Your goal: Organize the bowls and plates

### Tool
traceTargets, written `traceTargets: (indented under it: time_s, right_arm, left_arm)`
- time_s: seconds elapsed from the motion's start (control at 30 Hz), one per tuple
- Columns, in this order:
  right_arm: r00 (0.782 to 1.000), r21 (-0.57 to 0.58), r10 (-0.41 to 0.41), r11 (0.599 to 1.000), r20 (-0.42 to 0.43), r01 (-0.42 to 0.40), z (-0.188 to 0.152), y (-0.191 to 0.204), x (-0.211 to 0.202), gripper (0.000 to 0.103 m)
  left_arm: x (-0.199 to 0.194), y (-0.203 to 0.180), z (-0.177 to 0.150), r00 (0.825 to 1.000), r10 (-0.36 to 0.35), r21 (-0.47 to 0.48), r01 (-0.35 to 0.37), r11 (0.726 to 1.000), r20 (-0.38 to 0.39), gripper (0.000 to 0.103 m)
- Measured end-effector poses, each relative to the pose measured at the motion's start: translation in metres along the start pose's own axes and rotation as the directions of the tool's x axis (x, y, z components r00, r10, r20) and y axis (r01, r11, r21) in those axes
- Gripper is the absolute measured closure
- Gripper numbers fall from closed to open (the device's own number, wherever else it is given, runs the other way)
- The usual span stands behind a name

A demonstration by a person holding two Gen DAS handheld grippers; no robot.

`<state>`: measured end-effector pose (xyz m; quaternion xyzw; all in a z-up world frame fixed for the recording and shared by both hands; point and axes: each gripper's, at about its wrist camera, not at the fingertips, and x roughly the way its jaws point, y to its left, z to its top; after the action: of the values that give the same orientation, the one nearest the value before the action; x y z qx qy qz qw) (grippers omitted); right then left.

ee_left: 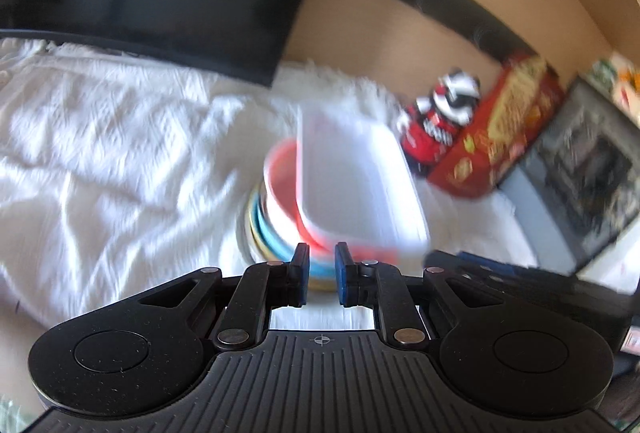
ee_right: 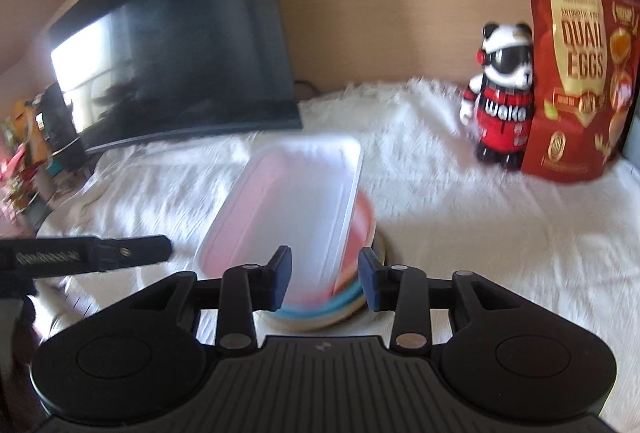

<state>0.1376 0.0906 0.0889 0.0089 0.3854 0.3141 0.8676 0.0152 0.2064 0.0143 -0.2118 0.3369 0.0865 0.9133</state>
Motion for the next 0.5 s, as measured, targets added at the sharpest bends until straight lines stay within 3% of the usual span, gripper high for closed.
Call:
traceTargets:
  time_s: [0.2, 0.3, 0.33, 0.5]
  right_arm:
    - [0.999, -0.004, 0.031, 1.0, -0.033, -0.031, -0.06, 0.001, -0.032, 0.06]
    - [1.0, 0.009, 0.026, 1.0, -0.004, -0.026, -0.079, 0.003, -0.056, 0.028]
    - [1.0, 0.013, 0.016, 1.0, 0.012, -0.016, -0.083, 0.004, -0.064, 0.024]
    - [0.999, -0.008, -0.045, 0.999, 0.023, 0.045, -0.093, 0.007, -0.087, 0.023]
  left_arm:
    - [-0.035, -0.027, -0.056, 1.0, 0.016, 0.079, -0.017, 0.997, 0.01, 0.089]
    - [-0.051, -0.043, -0.071, 0.995, 0.085, 0.106, -0.089, 0.99, 0.043, 0.089]
    - [-0.055, -0.048, -0.076, 0.993, 0.108, 0.117, -0.113, 0.987, 0.052, 0.089]
    - [-0.066, -0.062, -0.087, 0.993, 0.106, 0.138, -0.112, 0.984, 0.05, 0.09]
